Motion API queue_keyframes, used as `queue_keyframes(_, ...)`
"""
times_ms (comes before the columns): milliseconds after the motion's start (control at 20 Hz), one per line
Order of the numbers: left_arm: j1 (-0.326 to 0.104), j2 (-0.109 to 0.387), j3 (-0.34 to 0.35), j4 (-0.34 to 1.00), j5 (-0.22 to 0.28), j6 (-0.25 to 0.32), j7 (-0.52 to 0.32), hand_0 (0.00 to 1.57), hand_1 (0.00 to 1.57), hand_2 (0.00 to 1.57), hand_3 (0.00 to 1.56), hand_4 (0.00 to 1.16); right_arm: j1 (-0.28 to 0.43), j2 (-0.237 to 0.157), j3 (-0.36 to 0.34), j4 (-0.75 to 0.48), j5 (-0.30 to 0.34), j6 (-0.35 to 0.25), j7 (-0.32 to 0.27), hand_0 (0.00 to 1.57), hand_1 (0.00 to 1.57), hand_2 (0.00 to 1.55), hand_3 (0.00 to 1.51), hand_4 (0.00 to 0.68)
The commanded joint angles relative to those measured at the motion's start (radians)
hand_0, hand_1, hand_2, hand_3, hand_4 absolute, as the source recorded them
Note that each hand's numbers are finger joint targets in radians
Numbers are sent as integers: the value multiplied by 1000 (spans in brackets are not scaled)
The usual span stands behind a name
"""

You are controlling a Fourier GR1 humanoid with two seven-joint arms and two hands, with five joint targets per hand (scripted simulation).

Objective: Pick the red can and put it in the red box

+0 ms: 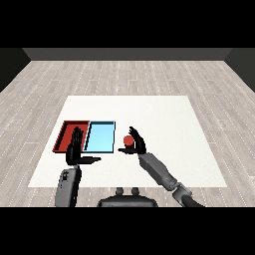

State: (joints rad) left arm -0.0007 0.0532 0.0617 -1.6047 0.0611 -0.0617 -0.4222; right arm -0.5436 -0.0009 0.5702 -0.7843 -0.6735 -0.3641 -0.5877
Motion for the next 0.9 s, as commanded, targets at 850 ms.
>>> queue_keyframes(850, 23, -11, -19, -65, -17, 24, 26, 0, 0, 0, 0, 0, -76, 1, 9, 106, -6, -138, 95, 1571, 1571, 1486, 1427, 582)
